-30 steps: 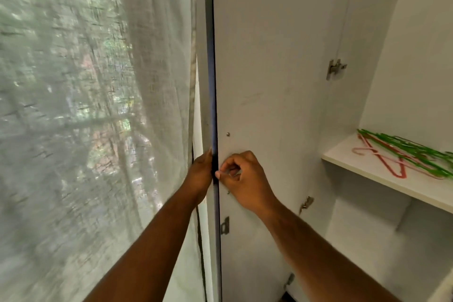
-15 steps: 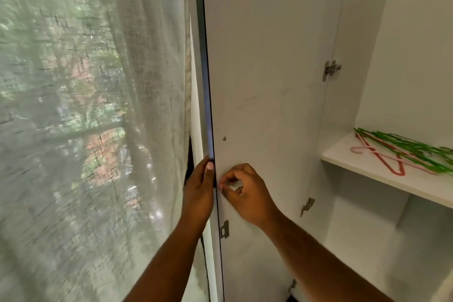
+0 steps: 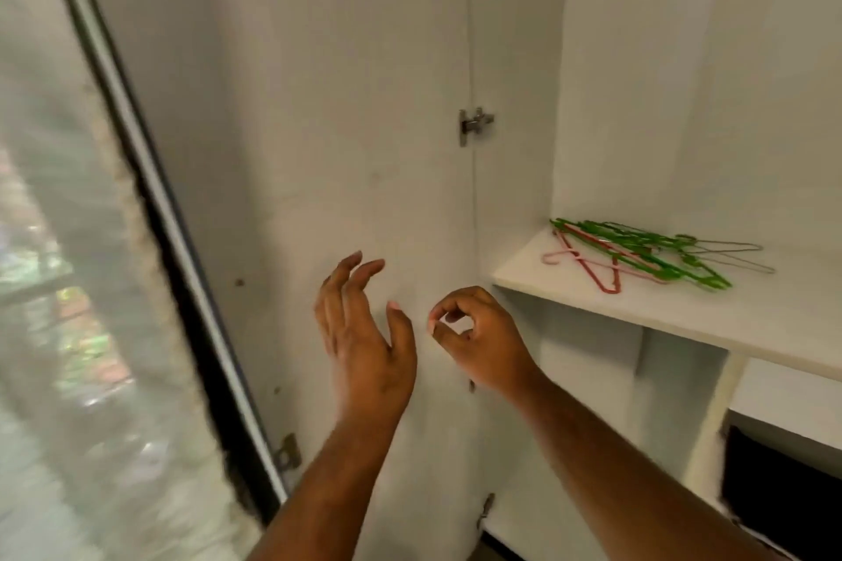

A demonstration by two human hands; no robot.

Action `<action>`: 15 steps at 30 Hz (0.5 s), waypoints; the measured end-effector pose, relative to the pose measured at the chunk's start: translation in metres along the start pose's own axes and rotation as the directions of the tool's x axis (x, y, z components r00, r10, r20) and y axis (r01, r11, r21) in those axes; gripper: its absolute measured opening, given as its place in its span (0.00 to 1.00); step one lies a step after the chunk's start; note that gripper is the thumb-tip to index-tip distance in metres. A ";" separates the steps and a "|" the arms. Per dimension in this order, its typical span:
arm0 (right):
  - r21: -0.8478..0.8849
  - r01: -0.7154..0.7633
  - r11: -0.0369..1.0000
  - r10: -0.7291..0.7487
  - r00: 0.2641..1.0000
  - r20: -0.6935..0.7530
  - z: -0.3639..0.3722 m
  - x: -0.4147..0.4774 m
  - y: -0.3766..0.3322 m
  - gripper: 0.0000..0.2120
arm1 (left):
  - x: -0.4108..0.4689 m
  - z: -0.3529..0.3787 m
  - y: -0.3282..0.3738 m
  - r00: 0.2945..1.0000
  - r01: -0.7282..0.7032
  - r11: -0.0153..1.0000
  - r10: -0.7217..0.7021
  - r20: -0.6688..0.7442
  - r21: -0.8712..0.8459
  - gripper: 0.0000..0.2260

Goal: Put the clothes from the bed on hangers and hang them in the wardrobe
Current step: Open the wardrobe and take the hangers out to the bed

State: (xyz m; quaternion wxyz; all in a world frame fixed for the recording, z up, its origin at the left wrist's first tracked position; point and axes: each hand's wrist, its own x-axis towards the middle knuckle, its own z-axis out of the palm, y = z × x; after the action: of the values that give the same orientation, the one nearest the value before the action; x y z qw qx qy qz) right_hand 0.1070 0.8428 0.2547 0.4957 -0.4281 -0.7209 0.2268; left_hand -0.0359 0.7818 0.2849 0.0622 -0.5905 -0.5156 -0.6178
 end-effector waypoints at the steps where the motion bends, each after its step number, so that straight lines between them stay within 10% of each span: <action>1: -0.005 -0.010 1.000 0.010 1.000 -0.025 -0.019 0.000 0.009 0.04 | -0.002 0.018 0.008 1.000 0.003 1.000 -0.003 0.030 -0.013 0.19; 15: -0.077 -0.285 0.956 0.248 0.917 -0.312 -0.272 -0.036 0.154 0.04 | -0.074 0.281 0.123 0.894 0.031 0.974 0.073 0.442 -0.224 0.13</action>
State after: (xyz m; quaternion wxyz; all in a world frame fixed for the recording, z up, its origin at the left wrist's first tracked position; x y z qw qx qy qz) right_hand 0.4194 0.8678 0.2303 0.5367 -0.5808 -0.5848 0.1808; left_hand 0.2573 0.8854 0.2316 -0.1187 -0.7255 -0.4363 -0.5189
